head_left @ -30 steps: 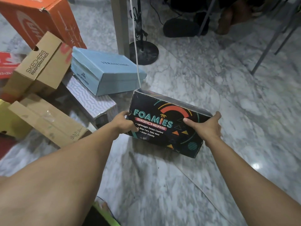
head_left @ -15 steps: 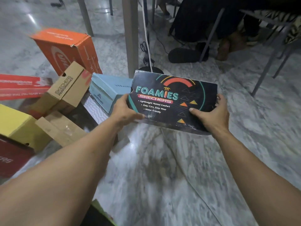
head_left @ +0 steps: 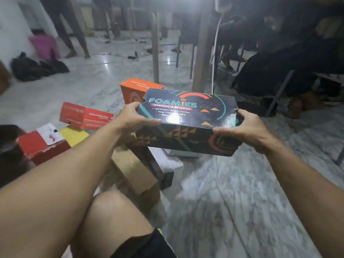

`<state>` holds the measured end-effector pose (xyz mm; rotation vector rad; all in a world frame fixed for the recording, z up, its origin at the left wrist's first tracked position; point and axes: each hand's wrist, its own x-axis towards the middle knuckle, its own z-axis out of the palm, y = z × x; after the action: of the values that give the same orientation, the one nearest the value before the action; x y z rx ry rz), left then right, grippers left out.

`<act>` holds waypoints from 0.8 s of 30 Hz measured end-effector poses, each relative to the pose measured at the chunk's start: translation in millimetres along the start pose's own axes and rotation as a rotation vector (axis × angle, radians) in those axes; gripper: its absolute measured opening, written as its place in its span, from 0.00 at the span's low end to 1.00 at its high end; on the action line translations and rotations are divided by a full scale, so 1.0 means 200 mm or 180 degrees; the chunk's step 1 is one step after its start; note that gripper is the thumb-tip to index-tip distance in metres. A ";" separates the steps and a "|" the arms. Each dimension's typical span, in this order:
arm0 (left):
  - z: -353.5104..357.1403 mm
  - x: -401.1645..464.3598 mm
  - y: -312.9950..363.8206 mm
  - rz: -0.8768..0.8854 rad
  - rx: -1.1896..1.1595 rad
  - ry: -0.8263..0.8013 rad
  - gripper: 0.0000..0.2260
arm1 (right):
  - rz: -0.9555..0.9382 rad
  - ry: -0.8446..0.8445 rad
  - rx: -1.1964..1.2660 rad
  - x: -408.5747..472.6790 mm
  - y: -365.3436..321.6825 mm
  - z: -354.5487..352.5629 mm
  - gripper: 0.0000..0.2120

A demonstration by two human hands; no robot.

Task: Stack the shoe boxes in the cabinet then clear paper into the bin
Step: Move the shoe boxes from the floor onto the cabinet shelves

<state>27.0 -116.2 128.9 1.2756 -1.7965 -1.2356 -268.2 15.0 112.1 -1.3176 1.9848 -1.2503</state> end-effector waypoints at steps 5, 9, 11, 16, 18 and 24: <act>-0.34 -0.21 -0.02 -0.0104 0.0046 0.0364 0.24 | -0.0200 -0.0560 -0.0347 0.04 -0.32 0.23 0.35; -0.61 -0.43 -0.07 -0.0253 0.0228 0.0741 0.23 | -0.0447 -0.0812 -0.0613 0.00 -0.55 0.44 0.36; -0.75 -0.56 -0.10 -0.0427 0.0236 0.0886 0.25 | -0.0556 -0.1030 -0.0645 -0.04 -0.66 0.55 0.27; -1.02 -0.92 -0.17 -0.0880 0.0189 0.1278 0.22 | -0.0930 -0.1572 -0.0811 -0.18 -0.91 0.84 0.28; -1.12 -1.05 -0.21 -0.0971 0.0186 0.1506 0.26 | -0.1049 -0.1776 -0.0966 -0.24 -1.00 0.97 0.32; -1.37 -1.44 -0.38 -0.1368 0.0245 0.2173 0.41 | -0.1791 -0.2267 -0.1051 -0.46 -1.26 1.34 0.17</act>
<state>392.8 51.7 175.4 1.9083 -1.1172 -0.7797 96.8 -54.8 188.8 -2.2040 1.3723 -0.5022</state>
